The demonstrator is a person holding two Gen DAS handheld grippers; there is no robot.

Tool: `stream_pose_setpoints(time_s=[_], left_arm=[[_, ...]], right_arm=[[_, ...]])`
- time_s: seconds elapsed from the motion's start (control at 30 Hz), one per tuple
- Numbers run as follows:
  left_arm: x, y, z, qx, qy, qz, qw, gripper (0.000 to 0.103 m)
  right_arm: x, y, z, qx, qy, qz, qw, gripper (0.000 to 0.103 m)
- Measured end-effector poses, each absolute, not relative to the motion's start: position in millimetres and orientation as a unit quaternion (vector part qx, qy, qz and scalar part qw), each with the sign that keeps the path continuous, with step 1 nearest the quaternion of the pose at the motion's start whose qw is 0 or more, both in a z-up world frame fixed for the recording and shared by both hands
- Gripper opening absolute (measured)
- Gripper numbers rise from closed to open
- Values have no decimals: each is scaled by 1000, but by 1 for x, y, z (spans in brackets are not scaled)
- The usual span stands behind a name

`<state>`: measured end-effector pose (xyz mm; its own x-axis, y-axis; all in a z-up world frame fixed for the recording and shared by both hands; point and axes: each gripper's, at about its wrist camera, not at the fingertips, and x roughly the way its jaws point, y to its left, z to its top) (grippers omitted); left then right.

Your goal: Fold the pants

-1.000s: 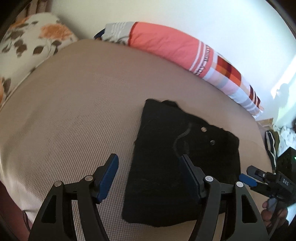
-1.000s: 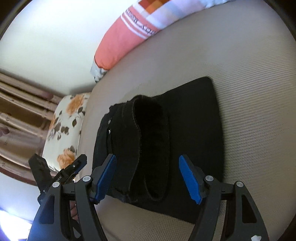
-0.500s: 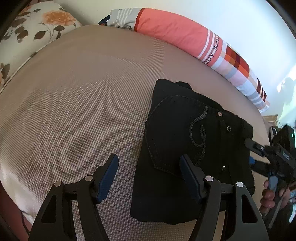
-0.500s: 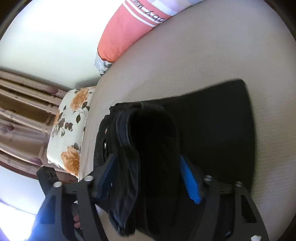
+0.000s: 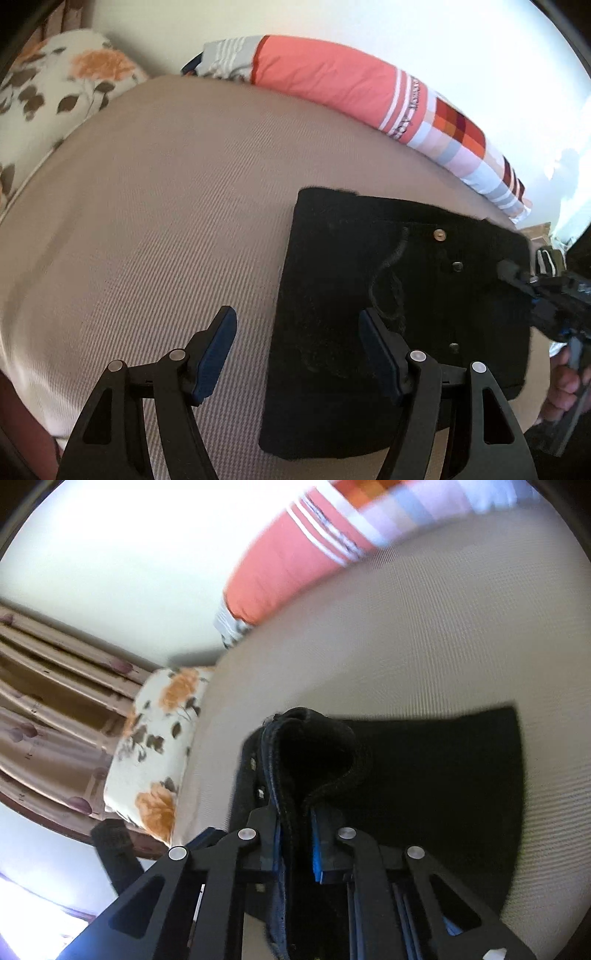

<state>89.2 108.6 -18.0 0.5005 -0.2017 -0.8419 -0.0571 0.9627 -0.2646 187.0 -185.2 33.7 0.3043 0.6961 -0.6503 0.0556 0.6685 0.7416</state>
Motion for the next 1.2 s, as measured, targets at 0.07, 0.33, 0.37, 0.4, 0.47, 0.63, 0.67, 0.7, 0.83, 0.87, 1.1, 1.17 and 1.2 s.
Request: stream_pose_setpoints(time_s=[0.07, 0.33, 0.37, 0.4, 0.47, 0.63, 0.67, 0.7, 0.83, 0.87, 1.1, 1.17, 1.2], left_arm=[[96, 101, -12, -118, 490, -50, 862, 69], [113, 71, -11, -82, 486, -81, 866, 69], [114, 67, -13, -74, 488, -82, 866, 69], [117, 64, -17, -66, 492, -81, 864, 69], [120, 59, -28, -49, 506, -81, 857, 69], [118, 54, -53, -34, 536, -82, 840, 69], [115, 54, -54, -37, 537, -83, 839, 69], [112, 54, -55, -40, 536, -85, 839, 69], [103, 50, -53, -35, 534, -88, 840, 69], [99, 49, -52, -34, 534, -88, 840, 69], [87, 45, -46, -17, 532, -85, 843, 69], [83, 45, -45, -11, 530, -85, 844, 69], [81, 45, -45, -11, 530, -85, 844, 69]], right_arm=[[188, -195, 50, 346, 533, 212, 742, 12], [173, -255, 4, 356, 576, 94, 730, 11], [172, -256, -6, 327, 583, 76, 740, 11], [171, -257, -13, 318, 585, 73, 743, 13], [170, -262, -20, 334, 581, 72, 738, 16], [164, -265, -11, 329, 584, 64, 740, 27], [160, -266, -8, 327, 584, 63, 741, 27], [155, -266, -4, 325, 584, 64, 741, 27], [133, -263, 8, 319, 586, 65, 742, 27], [129, -261, 9, 320, 587, 64, 741, 27], [103, -261, 21, 325, 589, 59, 738, 28], [98, -259, 23, 331, 590, 66, 734, 28], [95, -258, 24, 332, 591, 70, 732, 28]])
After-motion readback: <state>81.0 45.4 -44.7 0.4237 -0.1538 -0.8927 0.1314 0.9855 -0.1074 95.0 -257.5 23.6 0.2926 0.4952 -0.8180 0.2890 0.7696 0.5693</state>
